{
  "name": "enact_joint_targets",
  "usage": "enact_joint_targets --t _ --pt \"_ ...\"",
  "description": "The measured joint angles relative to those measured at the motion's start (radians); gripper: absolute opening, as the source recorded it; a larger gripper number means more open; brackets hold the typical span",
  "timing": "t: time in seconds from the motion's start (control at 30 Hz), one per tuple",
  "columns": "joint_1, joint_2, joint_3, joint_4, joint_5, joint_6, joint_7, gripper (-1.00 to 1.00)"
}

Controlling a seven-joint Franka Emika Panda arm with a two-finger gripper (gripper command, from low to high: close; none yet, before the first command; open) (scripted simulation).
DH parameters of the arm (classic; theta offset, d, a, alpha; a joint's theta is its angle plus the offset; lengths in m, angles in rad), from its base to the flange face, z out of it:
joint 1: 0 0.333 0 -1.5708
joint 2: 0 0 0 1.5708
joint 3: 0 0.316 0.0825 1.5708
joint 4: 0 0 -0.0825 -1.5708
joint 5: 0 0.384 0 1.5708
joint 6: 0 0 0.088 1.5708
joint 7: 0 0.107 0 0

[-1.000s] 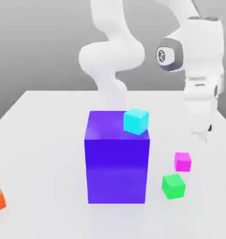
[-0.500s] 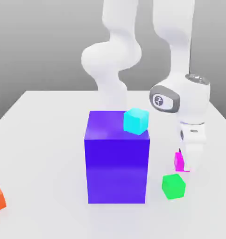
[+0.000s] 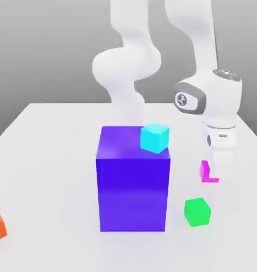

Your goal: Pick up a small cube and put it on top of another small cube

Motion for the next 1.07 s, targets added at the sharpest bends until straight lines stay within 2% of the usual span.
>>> enact_joint_targets --t 0.47,0.8,0.83,1.07 --pt "-0.101 -0.053 -0.212 0.156 -0.046 -0.210 -0.655 -1.00" --pt "-0.095 0.156 -0.210 0.175 0.050 -0.021 -0.756 -1.00" --pt "-0.097 0.172 -0.207 0.175 0.056 -0.006 -0.760 1.00" --pt "-0.097 0.171 -0.207 0.175 0.056 -0.005 -0.760 1.00"
